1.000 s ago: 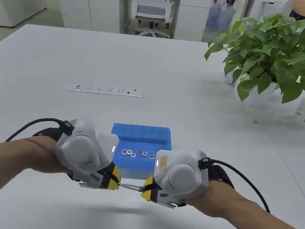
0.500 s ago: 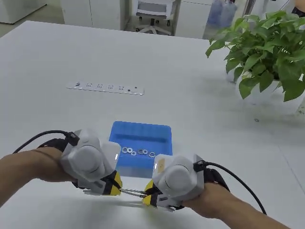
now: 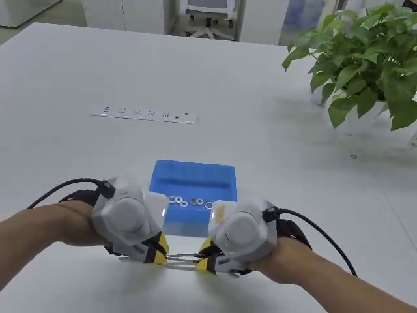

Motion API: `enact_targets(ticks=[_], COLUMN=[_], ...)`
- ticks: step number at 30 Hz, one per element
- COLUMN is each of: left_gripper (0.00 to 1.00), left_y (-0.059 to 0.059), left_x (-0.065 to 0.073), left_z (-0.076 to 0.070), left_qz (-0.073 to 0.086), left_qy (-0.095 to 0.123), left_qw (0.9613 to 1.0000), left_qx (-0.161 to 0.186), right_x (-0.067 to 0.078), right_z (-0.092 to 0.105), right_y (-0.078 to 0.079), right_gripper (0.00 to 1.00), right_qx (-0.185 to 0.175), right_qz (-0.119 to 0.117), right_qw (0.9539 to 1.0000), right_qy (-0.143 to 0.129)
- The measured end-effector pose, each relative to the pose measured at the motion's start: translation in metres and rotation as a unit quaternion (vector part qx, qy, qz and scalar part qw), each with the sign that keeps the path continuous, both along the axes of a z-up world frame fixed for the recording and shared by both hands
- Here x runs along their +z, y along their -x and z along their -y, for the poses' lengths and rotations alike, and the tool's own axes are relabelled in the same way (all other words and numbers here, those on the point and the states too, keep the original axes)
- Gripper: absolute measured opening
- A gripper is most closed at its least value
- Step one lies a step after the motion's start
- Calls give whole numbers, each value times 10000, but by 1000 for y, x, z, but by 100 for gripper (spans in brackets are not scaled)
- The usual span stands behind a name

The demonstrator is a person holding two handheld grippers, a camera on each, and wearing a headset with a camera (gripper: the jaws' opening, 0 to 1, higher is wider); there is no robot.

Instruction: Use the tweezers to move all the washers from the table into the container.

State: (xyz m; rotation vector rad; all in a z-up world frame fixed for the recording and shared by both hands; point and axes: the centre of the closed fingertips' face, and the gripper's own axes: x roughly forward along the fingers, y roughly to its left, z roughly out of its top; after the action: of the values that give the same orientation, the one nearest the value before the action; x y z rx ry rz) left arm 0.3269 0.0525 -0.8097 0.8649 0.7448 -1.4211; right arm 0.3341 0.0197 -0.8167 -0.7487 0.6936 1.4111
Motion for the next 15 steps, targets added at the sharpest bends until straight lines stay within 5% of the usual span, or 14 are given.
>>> enact_targets(ticks=[15], left_gripper=[8], left_y=[2], left_x=[-6], left_z=[4], left_qz=[-56], left_qy=[-9], left_qw=[10000], left_qx=[14], right_x=[0], right_z=[-1], right_y=[0], right_gripper=[14], right_qx=[-129], right_qz=[-242], right_qw=[9996], right_qy=[-79])
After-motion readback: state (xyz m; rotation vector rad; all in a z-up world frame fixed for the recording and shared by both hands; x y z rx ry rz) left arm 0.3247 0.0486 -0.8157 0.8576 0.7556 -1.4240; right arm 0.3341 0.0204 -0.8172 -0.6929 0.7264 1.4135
